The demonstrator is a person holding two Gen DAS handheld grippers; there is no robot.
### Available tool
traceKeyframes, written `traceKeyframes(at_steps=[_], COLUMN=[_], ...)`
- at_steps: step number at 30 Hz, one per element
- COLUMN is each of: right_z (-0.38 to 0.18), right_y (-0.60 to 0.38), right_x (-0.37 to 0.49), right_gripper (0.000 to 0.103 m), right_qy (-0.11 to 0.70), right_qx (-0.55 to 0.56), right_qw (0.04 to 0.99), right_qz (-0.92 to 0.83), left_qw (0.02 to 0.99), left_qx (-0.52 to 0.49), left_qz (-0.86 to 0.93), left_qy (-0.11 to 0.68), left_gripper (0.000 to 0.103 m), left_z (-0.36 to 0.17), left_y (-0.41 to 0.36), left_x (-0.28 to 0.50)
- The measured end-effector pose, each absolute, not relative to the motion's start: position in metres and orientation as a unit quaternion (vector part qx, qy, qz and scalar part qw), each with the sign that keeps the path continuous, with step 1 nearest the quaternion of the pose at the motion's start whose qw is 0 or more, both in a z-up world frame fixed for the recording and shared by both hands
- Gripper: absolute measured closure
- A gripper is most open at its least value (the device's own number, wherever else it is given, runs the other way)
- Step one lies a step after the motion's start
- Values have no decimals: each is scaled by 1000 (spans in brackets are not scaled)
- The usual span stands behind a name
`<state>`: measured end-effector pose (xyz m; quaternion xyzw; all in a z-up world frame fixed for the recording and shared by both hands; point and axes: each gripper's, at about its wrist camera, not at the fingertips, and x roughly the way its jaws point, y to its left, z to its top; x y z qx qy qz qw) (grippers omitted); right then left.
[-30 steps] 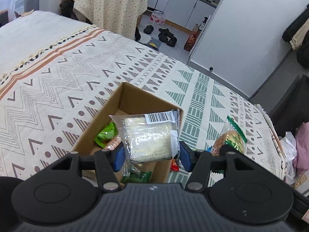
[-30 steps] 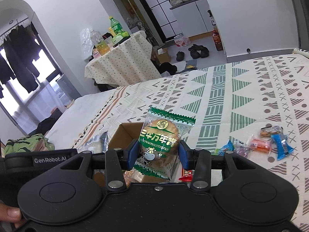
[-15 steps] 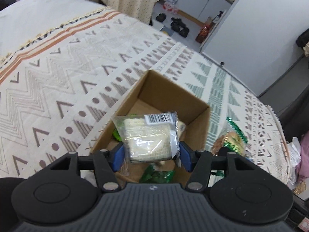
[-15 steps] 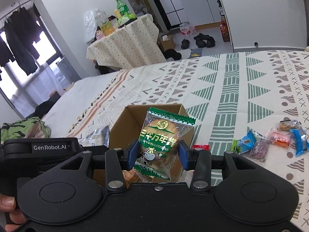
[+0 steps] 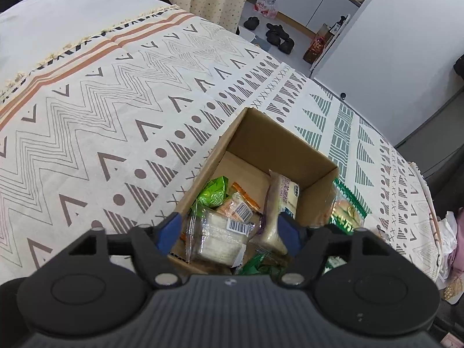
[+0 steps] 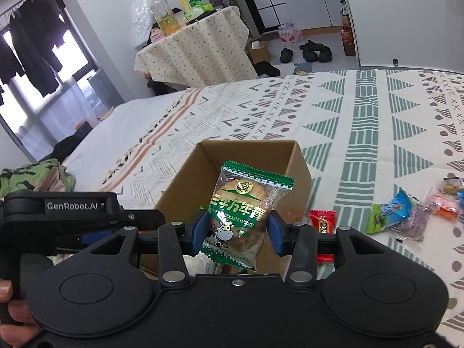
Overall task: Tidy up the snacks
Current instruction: 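Carry both snacks over the cardboard box and open both grippers to drop them, then move both tools back toward the remaining snacks beside the box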
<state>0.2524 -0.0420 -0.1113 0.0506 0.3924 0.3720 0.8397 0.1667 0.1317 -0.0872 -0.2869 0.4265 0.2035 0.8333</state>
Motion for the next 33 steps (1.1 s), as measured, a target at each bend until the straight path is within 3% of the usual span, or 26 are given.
traceKeyframes(at_steps=[3,7,13,21,33], right_z=[-112,-110,-103,-96,-89], right_y=[-42,-49,-65,-92,-139], right_x=[253,255,254,252,262], right_gripper=[57,37,28,19,8], right_qy=[382,381,380,378,364], right_qx=[51,62,64,76,105], right_qw=[847,846,850,854,869], right_qz=[367,368,359,349,319], left_qw=[837,834,834,844,866], left_qx=[-270,-264,-249,-231,-209], left_qz=[203,209,211,207,180], left_qy=[431,438,445,438,416], left_gripper=[24,17,14,0,0], left_z=[-87,-86,-81,-70,-57], left_y=[128,123,107,80,38], left_x=[169,171,170,172,177])
